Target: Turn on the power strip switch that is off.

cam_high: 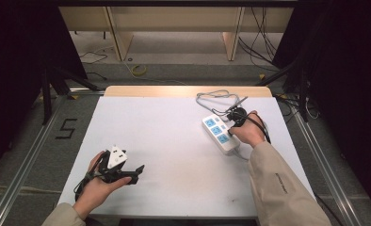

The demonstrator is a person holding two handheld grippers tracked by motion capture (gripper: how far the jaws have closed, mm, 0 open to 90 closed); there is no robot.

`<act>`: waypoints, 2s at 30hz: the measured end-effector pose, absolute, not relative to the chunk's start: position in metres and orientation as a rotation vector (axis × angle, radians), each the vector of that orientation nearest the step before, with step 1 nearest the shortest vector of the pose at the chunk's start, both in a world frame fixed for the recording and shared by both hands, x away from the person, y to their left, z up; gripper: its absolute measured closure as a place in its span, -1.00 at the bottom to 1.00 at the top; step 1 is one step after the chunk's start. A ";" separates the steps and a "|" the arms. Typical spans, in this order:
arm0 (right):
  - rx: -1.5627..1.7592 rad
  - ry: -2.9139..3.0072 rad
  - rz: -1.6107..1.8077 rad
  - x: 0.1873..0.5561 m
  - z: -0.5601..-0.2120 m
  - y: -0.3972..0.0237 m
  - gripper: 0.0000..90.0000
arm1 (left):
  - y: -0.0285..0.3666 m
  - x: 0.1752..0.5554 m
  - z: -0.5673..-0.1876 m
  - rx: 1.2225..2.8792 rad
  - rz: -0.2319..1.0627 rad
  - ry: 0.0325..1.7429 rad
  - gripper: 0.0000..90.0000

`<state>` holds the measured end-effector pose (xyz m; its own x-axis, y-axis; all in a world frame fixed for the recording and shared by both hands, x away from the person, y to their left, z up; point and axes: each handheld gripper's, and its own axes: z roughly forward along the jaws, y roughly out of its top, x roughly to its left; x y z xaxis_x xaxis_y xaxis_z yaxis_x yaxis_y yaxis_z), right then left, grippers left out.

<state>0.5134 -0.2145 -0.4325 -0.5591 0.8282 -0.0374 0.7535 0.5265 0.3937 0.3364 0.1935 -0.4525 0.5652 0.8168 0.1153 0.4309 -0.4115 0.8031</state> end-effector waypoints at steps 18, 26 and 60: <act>1.323 2.543 0.495 0.512 -0.433 -0.214 1.00 | 0.193 0.337 -0.453 2.053 0.652 0.994 -0.65; 1.310 2.535 0.492 0.510 -0.433 -0.213 1.00 | 0.193 0.337 -0.453 2.053 0.650 1.001 -0.65; 1.321 2.508 0.559 0.508 -0.428 -0.219 1.00 | 0.193 0.337 -0.453 2.054 0.645 1.000 -0.65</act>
